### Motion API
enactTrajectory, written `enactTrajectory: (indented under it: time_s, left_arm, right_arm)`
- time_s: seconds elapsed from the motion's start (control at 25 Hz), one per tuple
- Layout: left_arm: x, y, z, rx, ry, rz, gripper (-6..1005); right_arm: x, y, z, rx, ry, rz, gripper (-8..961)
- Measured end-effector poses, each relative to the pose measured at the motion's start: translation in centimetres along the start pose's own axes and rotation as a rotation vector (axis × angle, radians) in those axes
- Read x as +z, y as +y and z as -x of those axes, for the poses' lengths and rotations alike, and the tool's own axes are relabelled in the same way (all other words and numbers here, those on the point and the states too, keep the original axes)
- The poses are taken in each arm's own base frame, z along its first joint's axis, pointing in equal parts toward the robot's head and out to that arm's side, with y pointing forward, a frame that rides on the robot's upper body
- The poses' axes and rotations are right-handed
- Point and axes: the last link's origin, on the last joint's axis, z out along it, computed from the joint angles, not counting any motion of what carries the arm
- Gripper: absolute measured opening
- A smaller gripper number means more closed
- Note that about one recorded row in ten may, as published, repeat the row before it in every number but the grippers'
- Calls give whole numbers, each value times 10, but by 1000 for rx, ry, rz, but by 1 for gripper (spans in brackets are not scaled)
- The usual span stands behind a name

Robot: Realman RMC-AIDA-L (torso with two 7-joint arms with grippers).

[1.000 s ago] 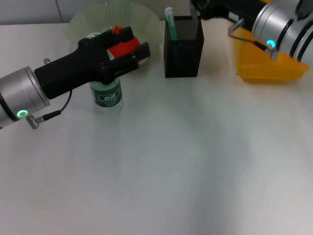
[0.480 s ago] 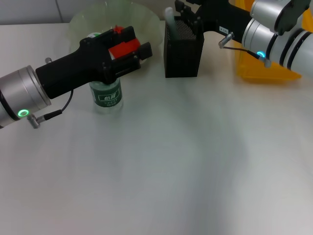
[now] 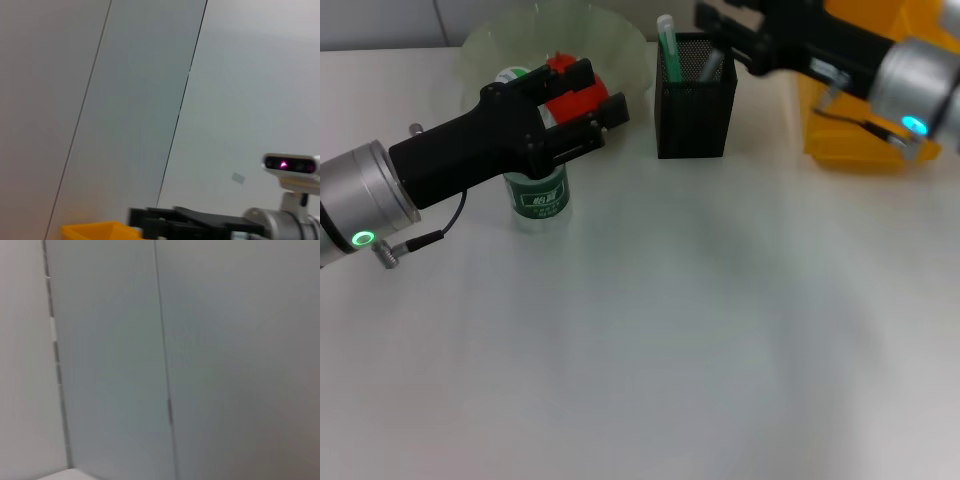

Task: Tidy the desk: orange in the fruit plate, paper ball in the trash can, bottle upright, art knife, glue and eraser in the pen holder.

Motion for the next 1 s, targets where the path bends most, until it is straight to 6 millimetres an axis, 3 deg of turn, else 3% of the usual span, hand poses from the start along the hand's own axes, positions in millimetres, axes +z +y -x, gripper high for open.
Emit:
enactTrajectory:
  time_s: [0.24, 0.28, 0.32, 0.52, 0.84, 1.0]
  left_arm:
    - [-1, 2, 1, 13, -1, 12, 688]
    - [-1, 2, 1, 13, -1, 12, 688]
    - [-1, 4, 1, 24, 2, 26, 688]
    - [-2, 9, -1, 40, 13, 65, 688]
    - [-5, 16, 0, 53, 19, 97, 689]
    - [-6, 18, 2, 53, 6, 111, 689]
  right_arm:
    - [-63, 28, 4, -20, -50, 214, 492]
    - [-63, 28, 4, -20, -50, 214, 498]
    - [-81, 33, 5, -9, -88, 253, 503]
    - [-110, 42, 0, -10, -118, 316, 529]
    - [-117, 49, -12, -20, -80, 348, 571]
    - [-117, 50, -15, -18, -77, 349, 643]
